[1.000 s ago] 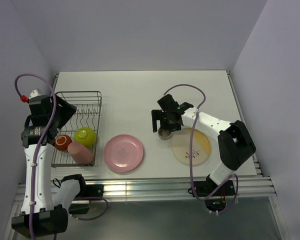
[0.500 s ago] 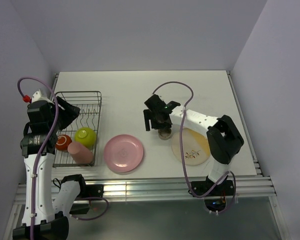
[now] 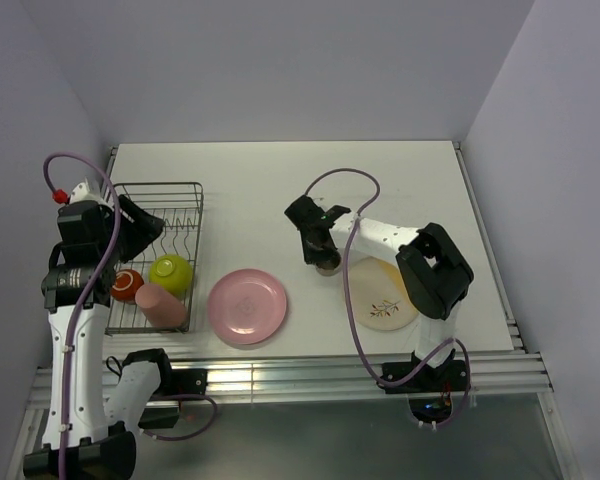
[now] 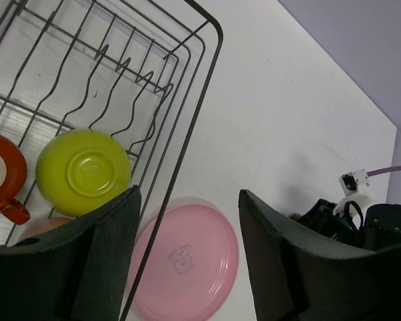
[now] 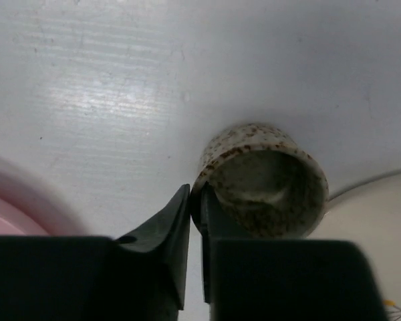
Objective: Load the mixed dishes into the dish rack
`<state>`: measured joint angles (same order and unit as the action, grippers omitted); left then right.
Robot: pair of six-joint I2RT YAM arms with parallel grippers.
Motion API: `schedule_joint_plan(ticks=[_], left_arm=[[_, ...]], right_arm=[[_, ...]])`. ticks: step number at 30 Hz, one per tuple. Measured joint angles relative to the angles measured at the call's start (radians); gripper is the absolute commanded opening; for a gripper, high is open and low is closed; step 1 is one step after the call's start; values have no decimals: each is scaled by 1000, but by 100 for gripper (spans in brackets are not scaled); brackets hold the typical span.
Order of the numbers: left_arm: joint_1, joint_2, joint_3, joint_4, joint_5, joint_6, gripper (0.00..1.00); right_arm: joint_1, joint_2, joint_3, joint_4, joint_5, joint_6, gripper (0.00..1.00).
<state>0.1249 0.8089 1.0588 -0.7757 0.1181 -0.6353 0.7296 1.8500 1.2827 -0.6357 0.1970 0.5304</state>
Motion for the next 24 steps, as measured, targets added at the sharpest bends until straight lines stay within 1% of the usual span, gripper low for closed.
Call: schedule_joint_plan(ticks=[1, 3, 4, 6, 8, 11, 12, 15, 16, 18, 19, 22, 24], left_arm=[[-4, 8, 0, 0, 3, 1, 67], [-27, 30, 2, 0, 6, 4, 70], [-47, 42, 3, 0, 10, 4, 75], [-85, 55, 4, 8, 26, 5, 79], [-123, 62, 4, 31, 78, 3, 80], [-176, 68, 4, 98, 167, -13, 83], [-191, 71, 4, 118, 191, -17, 86], [-222, 72, -2, 189, 264, -40, 91], [-225, 69, -9, 225, 294, -50, 92], [-227, 57, -28, 285, 343, -74, 96], [-227, 50, -40, 313, 365, -89, 97], [-227, 22, -87, 414, 446, -136, 99], [-227, 12, -108, 475, 489, -167, 99]], right_arm=[[0, 0, 0, 2, 6, 1, 0], [0, -2, 0, 5, 26, 5, 0], [0, -5, 0, 5, 30, 4, 0], [0, -14, 4, -1, 32, 3, 0], [0, -34, 15, -9, 21, 3, 0], [-4, -75, 68, -19, -34, 5, 0], [-8, -95, 97, -25, -60, 6, 0], [-23, -179, 167, 1, -170, 24, 0], [-37, -219, 177, 26, -229, 39, 0], [-89, -315, 162, 116, -385, 97, 0], [-128, -365, 132, 197, -476, 151, 0], [-253, -484, 2, 504, -723, 352, 0], [-299, -495, -53, 695, -840, 492, 0]])
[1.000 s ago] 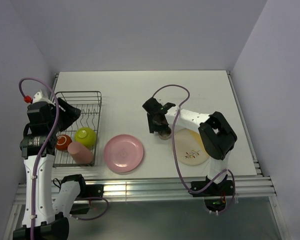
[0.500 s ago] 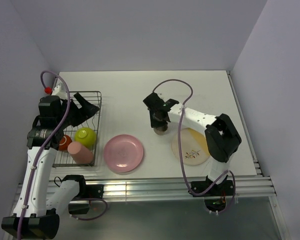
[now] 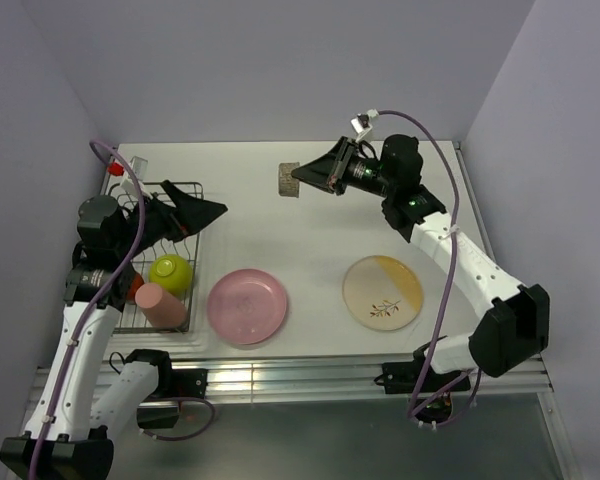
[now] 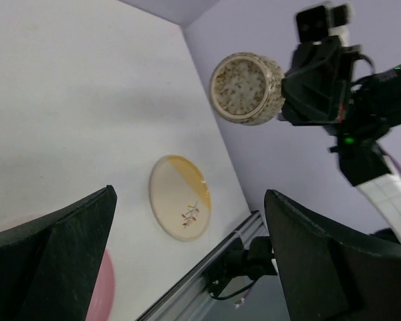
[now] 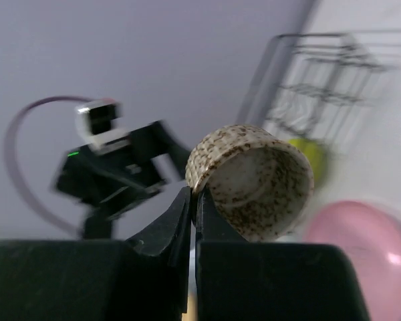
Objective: Load the mixed dishes into the dish rack
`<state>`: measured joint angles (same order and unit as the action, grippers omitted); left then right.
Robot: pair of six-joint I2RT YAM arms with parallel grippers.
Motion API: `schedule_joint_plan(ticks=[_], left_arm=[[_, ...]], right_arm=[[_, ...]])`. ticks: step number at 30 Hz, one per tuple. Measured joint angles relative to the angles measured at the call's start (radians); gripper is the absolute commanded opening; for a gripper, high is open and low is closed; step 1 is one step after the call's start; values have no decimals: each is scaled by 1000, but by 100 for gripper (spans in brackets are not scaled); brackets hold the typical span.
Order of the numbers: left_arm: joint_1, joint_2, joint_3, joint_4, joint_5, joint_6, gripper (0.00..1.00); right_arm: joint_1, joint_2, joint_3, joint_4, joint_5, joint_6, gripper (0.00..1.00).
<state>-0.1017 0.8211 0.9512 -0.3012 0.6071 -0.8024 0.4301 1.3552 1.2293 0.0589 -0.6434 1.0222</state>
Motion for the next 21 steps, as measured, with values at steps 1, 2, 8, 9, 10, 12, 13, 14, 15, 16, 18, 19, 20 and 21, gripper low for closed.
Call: schedule_joint_plan(ticks=[1, 2, 8, 9, 10, 12, 13, 14, 15, 16, 18, 19, 20, 21], left_arm=[[0, -3, -9, 31, 19, -16, 99], [-1, -3, -19, 68, 40, -35, 99], [-34, 2, -60, 238, 111, -132, 99], [-43, 5, -60, 258, 113, -142, 99], [-51, 8, -60, 274, 114, -146, 99], [-64, 15, -60, 297, 114, -153, 99], [-70, 19, -60, 303, 114, -157, 99], [-77, 24, -60, 310, 113, -159, 99], [-84, 29, -60, 316, 113, -162, 99], [-92, 36, -60, 323, 112, -163, 99], [-106, 47, -60, 331, 111, -165, 99], [-113, 53, -60, 335, 111, -165, 99], [-118, 55, -60, 339, 110, -165, 99], [-123, 59, -60, 341, 110, -165, 99]], right_arm=[[-4, 12, -22, 99, -50, 74, 0], [-2, 26, -37, 170, -85, 128, 0], [42, 126, -95, 515, -248, 439, 0], [48, 133, -97, 541, -258, 464, 0], [55, 136, -97, 566, -270, 489, 0], [69, 137, -97, 612, -284, 523, 0], [77, 137, -96, 632, -289, 534, 0], [85, 137, -96, 644, -290, 542, 0], [93, 137, -96, 652, -293, 548, 0], [103, 137, -96, 653, -294, 552, 0], [120, 139, -95, 653, -296, 553, 0], [125, 141, -91, 652, -297, 553, 0], [131, 145, -87, 651, -297, 552, 0], [137, 148, -83, 651, -298, 551, 0]])
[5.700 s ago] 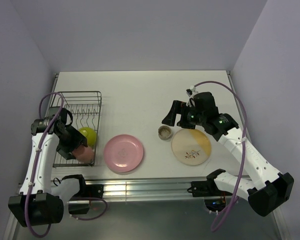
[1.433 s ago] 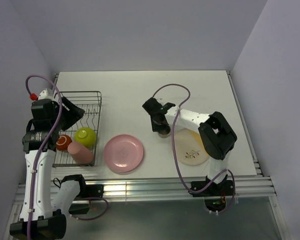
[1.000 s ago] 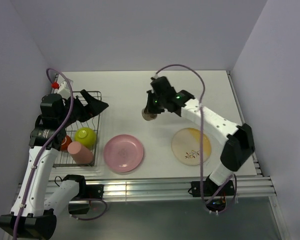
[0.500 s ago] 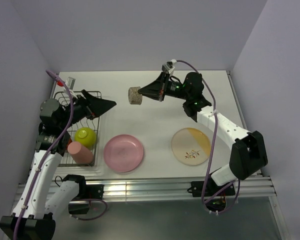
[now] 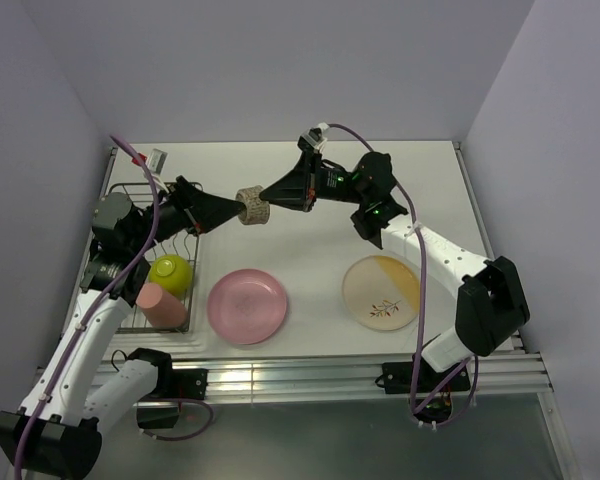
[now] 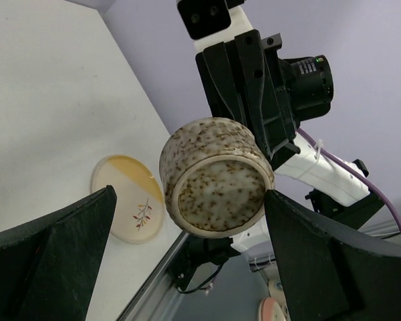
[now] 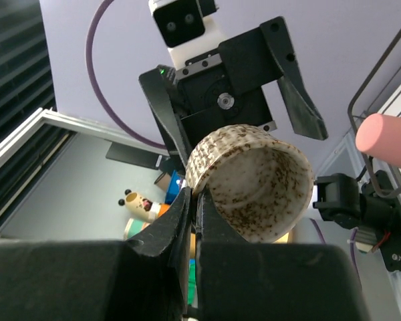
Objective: Load the mixed dishes into the dish rack
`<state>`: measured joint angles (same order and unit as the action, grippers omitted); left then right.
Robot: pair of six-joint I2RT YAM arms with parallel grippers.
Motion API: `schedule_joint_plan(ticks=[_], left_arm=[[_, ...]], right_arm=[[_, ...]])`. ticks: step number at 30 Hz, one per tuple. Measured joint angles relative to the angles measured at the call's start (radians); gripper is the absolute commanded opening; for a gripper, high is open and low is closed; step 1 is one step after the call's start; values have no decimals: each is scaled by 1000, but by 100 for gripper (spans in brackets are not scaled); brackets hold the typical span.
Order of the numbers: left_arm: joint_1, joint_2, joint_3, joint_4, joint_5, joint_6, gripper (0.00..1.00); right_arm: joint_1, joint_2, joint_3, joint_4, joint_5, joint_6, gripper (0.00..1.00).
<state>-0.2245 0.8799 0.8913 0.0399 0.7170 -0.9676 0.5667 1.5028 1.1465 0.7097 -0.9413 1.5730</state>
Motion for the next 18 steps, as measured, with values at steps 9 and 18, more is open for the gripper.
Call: schedule_joint_plan(ticks=[9, 18], left_arm=[[-26, 1, 1, 2, -8, -7, 99], [-40, 8, 1, -1, -10, -14, 97]], right_arm=[[12, 12, 30, -61, -1, -53, 0], [31, 39, 39, -105, 1, -87, 0]])
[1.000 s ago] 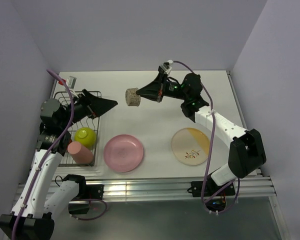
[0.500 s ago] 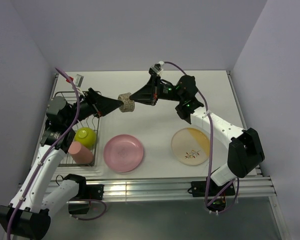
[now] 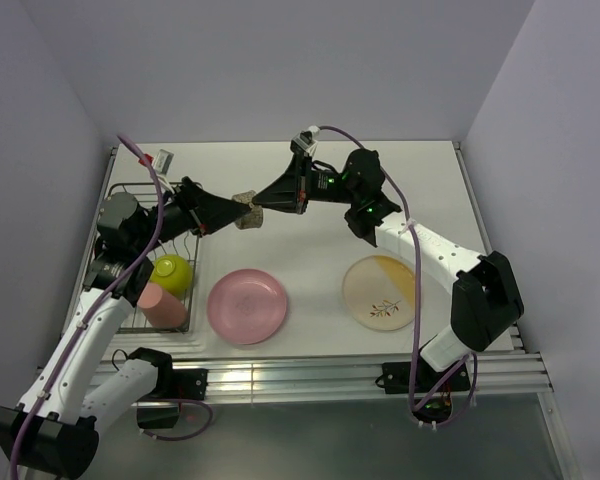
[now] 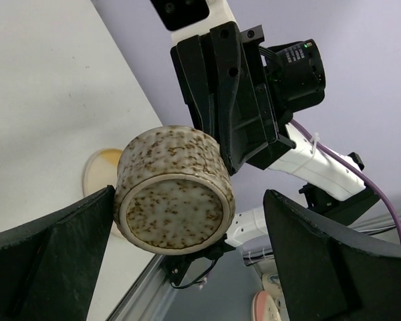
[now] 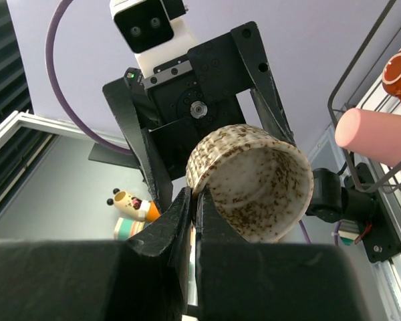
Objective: Load the mixed dishes into the dish rack
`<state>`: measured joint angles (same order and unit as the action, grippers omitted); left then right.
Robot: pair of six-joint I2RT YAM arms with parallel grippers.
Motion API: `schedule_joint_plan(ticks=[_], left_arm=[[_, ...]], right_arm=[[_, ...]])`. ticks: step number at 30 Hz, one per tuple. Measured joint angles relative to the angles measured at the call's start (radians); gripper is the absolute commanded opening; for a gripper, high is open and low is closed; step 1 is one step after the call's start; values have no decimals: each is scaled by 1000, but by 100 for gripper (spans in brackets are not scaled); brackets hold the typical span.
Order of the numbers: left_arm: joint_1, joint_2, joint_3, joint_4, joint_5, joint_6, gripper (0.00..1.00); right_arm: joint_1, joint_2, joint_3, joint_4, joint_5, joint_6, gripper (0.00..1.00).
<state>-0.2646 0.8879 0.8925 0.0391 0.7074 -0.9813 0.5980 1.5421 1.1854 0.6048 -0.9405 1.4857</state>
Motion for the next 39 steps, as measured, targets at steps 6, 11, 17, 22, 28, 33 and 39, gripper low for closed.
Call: schedule_joint_plan(ticks=[6, 11, 17, 22, 28, 33, 39], left_arm=[[-1, 10, 0, -18, -16, 1, 88], [-2, 16, 6, -43, -34, 8, 76], [-9, 26, 23, -73, -53, 24, 30], [-16, 39, 62, -125, -72, 35, 0], [-57, 36, 147, -279, -204, 82, 0], [-58, 10, 203, -413, -357, 108, 0], [-58, -4, 329, -629, -656, 89, 0]], right_arm=[[0, 0, 6, -38, 5, -37, 0], [2, 0, 28, -87, 7, -73, 0], [6, 0, 45, -129, 15, -109, 0], [6, 0, 72, -177, 23, -135, 26], [13, 0, 132, -284, 58, -223, 100], [-2, -10, 139, -449, 124, -315, 100], [-76, -61, 195, -814, 365, -479, 100]])
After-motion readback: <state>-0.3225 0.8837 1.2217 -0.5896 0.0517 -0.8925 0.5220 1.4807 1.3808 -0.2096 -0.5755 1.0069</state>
